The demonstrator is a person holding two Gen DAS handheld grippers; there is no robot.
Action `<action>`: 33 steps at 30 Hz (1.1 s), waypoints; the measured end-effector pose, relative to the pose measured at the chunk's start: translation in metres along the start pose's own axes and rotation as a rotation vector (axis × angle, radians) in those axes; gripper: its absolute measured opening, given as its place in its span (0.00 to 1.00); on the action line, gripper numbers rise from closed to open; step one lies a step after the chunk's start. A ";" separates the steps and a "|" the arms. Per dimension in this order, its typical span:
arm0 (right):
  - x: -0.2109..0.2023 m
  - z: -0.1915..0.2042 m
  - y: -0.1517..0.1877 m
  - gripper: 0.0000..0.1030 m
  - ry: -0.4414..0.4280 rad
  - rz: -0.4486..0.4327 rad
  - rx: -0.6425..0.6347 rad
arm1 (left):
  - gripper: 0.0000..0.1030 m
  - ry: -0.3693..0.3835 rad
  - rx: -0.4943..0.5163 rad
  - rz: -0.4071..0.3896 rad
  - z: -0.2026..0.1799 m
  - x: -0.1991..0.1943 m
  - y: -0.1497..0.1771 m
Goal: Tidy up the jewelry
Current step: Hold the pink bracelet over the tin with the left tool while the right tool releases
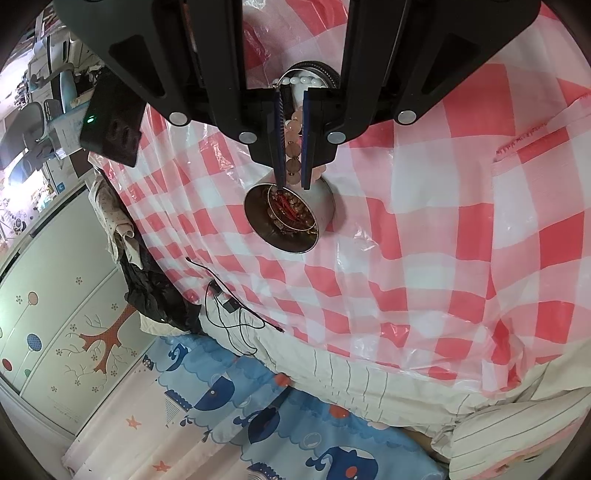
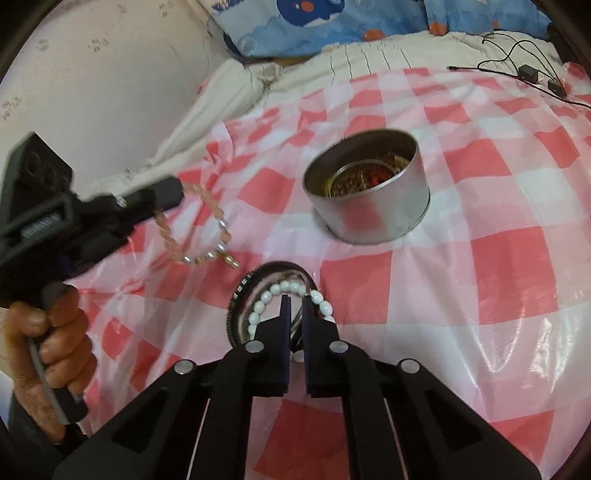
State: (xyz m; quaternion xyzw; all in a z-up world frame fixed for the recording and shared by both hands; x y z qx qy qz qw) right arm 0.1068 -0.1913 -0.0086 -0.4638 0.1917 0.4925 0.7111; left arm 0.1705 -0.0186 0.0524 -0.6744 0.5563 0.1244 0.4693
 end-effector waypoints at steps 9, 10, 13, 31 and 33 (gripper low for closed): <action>0.006 -0.001 0.000 0.41 -0.058 0.049 0.054 | 0.07 -0.009 0.000 0.010 -0.003 0.002 0.004; 0.010 0.002 0.001 0.41 -0.049 0.062 0.049 | 0.07 -0.009 0.000 0.010 -0.003 0.003 0.003; 0.023 0.007 0.003 0.33 0.007 0.091 0.023 | 0.07 -0.008 0.000 0.012 -0.003 0.004 0.004; -0.031 -0.029 0.008 0.04 -0.123 -0.039 0.088 | 0.07 -0.010 0.019 0.026 -0.006 0.009 0.007; -0.037 -0.041 0.011 0.04 -0.134 -0.047 0.112 | 0.07 -0.013 0.022 0.028 -0.007 0.011 0.007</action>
Point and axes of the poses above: each gripper's, at about its wrist camera, not at the fingertips, and x roughly the way its jaws point, z to its left, y to its underside, the point moved 4 cm from there along x, roughly the way its jaws point, and after that the axes turned 10 degrees about z, right-handed, at the moved point
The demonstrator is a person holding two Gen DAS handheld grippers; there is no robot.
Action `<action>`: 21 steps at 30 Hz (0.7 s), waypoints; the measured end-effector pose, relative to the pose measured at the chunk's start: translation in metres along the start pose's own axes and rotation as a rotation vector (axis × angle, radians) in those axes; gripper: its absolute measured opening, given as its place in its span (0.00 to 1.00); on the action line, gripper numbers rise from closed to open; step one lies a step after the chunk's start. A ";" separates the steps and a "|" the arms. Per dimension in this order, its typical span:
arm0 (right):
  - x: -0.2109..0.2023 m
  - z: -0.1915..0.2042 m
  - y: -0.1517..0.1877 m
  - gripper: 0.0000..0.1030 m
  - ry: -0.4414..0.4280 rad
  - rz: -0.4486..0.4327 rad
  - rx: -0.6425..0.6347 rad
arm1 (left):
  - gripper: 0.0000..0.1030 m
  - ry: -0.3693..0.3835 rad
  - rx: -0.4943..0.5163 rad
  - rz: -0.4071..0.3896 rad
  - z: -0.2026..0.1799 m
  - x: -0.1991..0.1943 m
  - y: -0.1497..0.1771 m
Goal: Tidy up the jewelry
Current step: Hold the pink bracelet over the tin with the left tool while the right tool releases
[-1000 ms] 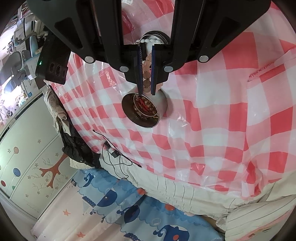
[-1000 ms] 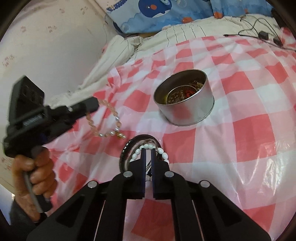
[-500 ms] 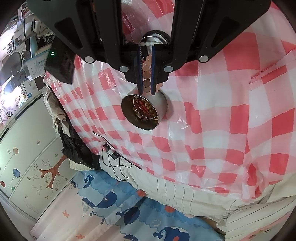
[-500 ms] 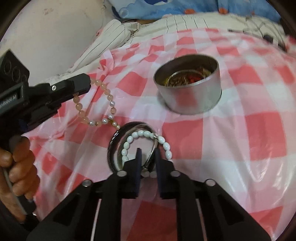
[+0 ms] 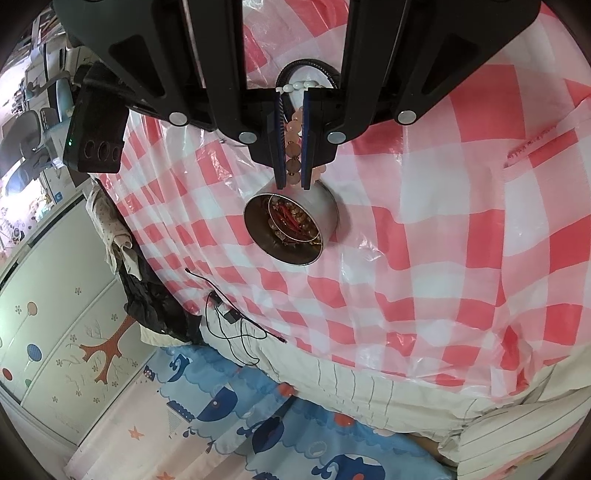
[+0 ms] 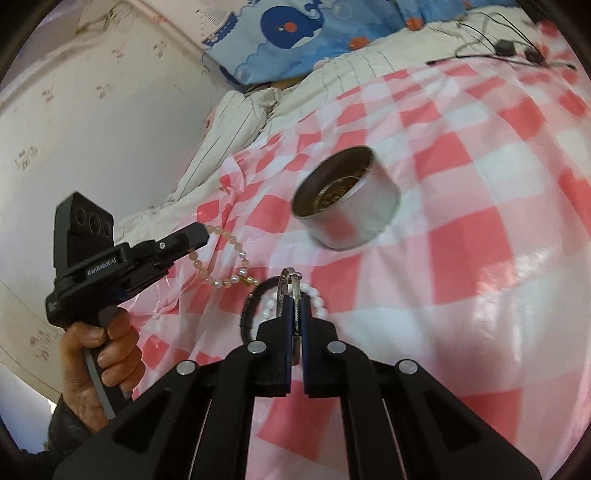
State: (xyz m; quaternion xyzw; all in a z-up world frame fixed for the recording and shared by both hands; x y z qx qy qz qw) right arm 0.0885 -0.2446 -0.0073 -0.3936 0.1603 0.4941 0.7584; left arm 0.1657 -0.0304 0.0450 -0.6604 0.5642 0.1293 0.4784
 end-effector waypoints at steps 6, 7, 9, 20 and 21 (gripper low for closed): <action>-0.016 -0.027 0.002 0.04 -0.065 -0.055 0.081 | 0.07 -0.014 0.012 0.013 -0.003 0.007 0.001; -0.018 -0.025 0.000 0.04 -0.077 -0.064 0.076 | 0.07 -0.015 0.015 0.015 -0.003 0.007 0.002; -0.023 -0.020 0.000 0.04 -0.094 -0.079 0.063 | 0.07 -0.016 0.022 0.017 -0.005 0.008 0.002; -0.036 -0.009 -0.005 0.04 -0.187 -0.142 0.032 | 0.07 -0.071 0.085 0.018 -0.017 0.014 0.003; -0.036 -0.009 -0.005 0.04 -0.192 -0.145 0.033 | 0.07 -0.079 0.094 0.018 -0.019 0.014 0.003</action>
Point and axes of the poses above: each gripper's, at about its wrist camera, not at the fingertips, and x roughly the way its jaws point, z to its left, y to its underside, the point moved 4 cm from there along x, roughly the way its jaws point, and after that the axes turned 10 degrees about z, right-handed, at the moved point
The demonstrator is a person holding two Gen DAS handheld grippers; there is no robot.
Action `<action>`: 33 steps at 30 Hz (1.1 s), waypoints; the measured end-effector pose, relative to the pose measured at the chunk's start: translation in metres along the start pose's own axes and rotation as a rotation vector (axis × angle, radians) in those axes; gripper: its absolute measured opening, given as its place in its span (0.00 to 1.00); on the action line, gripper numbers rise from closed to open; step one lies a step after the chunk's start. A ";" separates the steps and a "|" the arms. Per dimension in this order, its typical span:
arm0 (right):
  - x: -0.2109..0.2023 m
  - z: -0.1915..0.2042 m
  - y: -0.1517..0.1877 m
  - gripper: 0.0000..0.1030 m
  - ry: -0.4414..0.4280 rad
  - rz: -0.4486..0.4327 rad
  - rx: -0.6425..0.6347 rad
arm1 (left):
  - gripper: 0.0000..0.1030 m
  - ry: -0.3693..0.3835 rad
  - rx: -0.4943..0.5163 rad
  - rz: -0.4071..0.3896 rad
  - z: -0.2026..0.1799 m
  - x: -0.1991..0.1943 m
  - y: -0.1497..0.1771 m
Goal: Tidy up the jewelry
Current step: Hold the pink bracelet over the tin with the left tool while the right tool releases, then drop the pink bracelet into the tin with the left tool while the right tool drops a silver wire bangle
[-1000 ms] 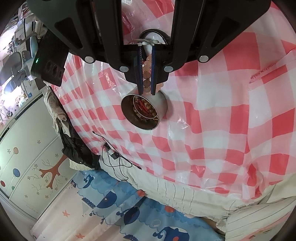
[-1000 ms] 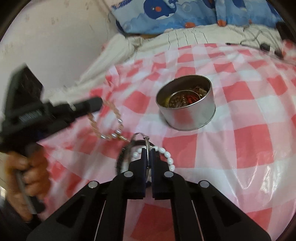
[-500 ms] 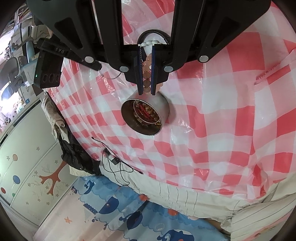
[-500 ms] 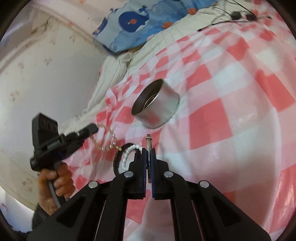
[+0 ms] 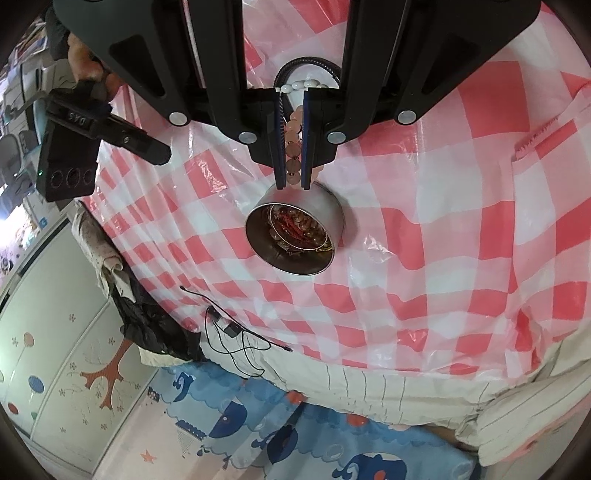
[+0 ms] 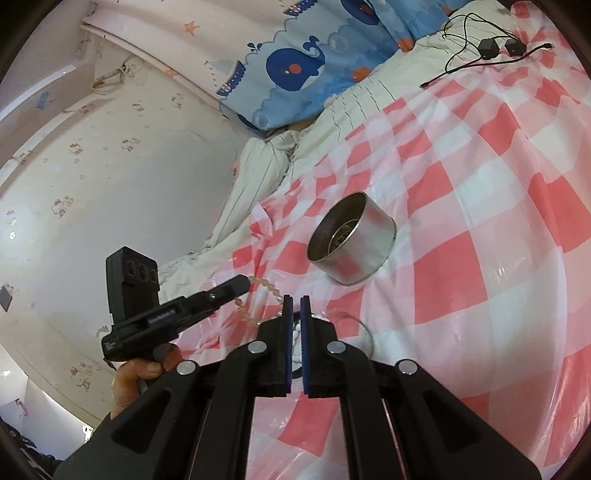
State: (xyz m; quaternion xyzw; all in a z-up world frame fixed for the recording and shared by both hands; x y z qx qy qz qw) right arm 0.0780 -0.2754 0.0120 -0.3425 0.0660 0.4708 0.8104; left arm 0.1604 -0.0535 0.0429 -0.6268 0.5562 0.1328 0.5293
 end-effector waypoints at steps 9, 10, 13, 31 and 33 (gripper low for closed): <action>0.022 0.002 0.006 0.23 0.234 0.091 -0.083 | 0.07 -0.016 -0.001 -0.004 -0.001 -0.002 -0.003; 0.026 0.001 0.008 0.43 0.285 0.101 -0.101 | 0.07 -0.014 -0.004 -0.005 0.000 -0.003 -0.003; 0.043 -0.001 0.012 0.45 0.423 0.150 -0.165 | 0.07 -0.009 -0.009 -0.006 0.002 -0.003 -0.004; 0.041 -0.014 0.003 0.04 0.022 0.112 0.007 | 0.07 -0.011 0.004 -0.025 -0.006 -0.008 -0.007; 0.038 -0.010 -0.003 0.04 -0.014 0.094 0.019 | 0.07 -0.021 0.021 -0.034 -0.012 -0.010 -0.009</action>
Point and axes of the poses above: each gripper's, at about its wrist camera, not at the fingertips, and x roughly the way its jaws point, z to its left, y to its underside, the point moved 4 cm from there along x, roughly the way its jaws point, and after that the axes turned 10 degrees about z, right-handed, at the moved point
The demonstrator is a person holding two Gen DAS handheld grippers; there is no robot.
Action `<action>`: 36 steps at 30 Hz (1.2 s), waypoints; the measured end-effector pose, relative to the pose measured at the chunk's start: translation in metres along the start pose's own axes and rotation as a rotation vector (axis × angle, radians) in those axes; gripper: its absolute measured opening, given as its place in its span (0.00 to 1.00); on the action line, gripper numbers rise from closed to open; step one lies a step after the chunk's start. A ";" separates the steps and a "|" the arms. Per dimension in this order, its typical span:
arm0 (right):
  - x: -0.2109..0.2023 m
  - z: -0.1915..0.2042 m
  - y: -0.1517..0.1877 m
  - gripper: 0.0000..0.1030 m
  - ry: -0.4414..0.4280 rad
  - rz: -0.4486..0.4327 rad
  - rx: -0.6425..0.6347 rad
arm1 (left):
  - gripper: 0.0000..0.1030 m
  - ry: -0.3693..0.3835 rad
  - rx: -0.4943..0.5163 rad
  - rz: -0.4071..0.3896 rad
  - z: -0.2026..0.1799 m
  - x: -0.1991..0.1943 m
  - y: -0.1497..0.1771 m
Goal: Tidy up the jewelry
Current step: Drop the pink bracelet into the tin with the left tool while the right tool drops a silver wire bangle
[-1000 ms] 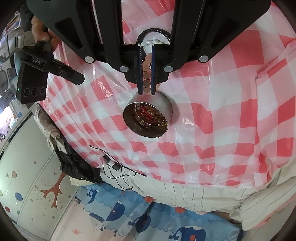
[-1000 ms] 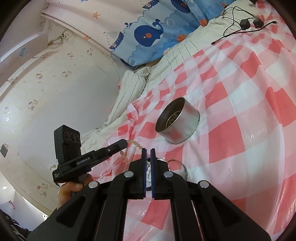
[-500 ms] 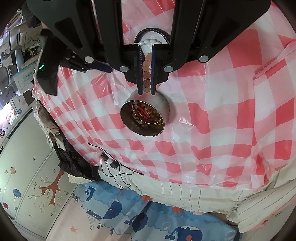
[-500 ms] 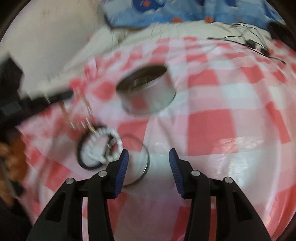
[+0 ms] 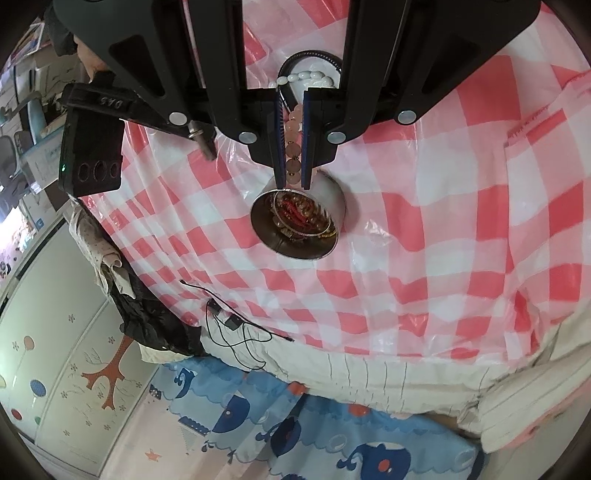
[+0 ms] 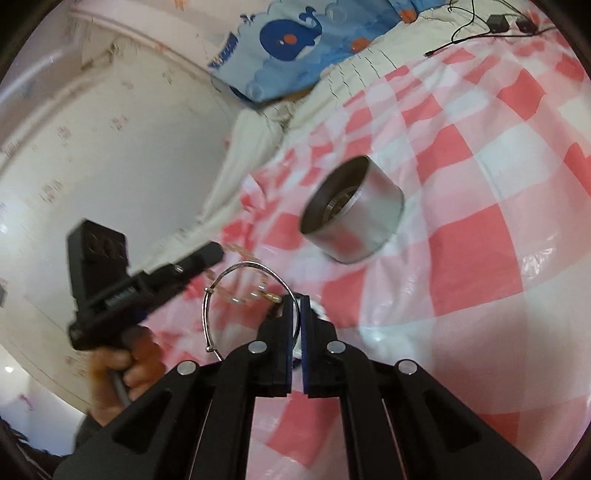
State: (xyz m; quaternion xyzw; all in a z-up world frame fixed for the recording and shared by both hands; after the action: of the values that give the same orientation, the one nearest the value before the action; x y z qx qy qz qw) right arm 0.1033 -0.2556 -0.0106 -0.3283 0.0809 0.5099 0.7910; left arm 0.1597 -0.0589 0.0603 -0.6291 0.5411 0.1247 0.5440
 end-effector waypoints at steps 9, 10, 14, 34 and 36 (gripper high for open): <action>-0.014 0.012 -0.030 0.04 -0.034 -0.047 -0.015 | 0.07 -0.005 0.049 -0.025 -0.024 -0.003 -0.015; -0.015 0.013 -0.033 0.04 -0.033 -0.049 -0.018 | 0.07 -0.004 0.052 -0.026 -0.026 -0.003 -0.016; -0.018 0.011 -0.043 0.04 -0.026 -0.057 -0.027 | 0.07 0.016 0.051 -0.027 -0.033 0.001 -0.023; -0.004 -0.002 -0.086 0.04 0.161 -0.066 -0.084 | 0.11 0.097 -0.079 0.025 -0.005 0.054 -0.072; 0.008 0.001 -0.092 0.04 0.217 -0.049 -0.121 | 0.13 0.043 -0.134 0.048 0.015 0.065 -0.068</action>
State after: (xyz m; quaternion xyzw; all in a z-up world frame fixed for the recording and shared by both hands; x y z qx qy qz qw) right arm 0.1861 -0.2732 0.0270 -0.4304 0.1272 0.4560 0.7685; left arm 0.2467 -0.0943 0.0434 -0.6534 0.5581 0.1602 0.4858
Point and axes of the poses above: each gripper's, at about its wrist camera, not at the fingertips, and x roughly the way its jaws point, z to its left, y to its underside, the point moved 4 cm from there along x, roughly the way its jaws point, and after that the axes turned 10 degrees about z, right-handed, at the moved point
